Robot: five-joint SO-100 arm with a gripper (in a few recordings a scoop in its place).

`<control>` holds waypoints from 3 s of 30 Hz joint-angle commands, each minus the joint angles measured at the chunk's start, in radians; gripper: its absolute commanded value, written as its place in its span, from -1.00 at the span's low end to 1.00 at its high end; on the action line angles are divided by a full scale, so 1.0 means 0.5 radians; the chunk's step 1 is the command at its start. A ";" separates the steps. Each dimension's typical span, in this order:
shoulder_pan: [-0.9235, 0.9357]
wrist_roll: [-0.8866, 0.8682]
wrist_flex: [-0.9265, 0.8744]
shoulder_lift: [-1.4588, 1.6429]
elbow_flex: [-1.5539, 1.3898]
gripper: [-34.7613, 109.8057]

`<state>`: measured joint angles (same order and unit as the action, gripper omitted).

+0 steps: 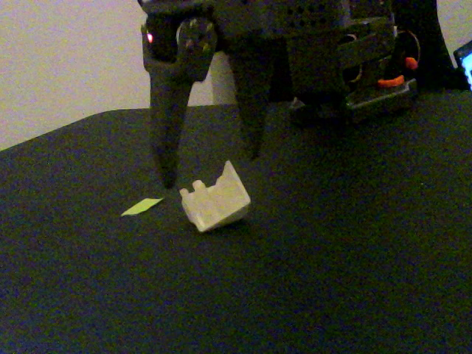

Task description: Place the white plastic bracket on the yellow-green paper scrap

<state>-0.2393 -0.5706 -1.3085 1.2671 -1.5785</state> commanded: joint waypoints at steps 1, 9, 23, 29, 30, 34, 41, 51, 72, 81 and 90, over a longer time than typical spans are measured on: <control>0.028 -0.025 0.098 0.150 -0.077 -0.05; 0.018 -0.031 0.199 0.040 -0.080 -0.08; 0.049 0.003 0.239 -0.117 -0.028 -0.24; 0.058 0.003 0.187 -0.138 0.034 -0.49; 0.061 0.003 0.178 -0.138 0.040 -0.50; 0.052 0.000 0.147 -0.129 0.052 -0.52; 0.015 -0.003 -0.212 0.098 0.356 -0.52; 0.230 -0.037 -0.426 0.482 0.387 -0.52; 0.767 -0.046 0.175 0.236 -0.221 -0.52; 0.850 0.018 0.236 0.135 -0.236 -0.52; 0.792 0.117 0.242 0.077 -0.224 -0.06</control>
<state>0.1565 -0.5231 -1.1689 1.2671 -1.7043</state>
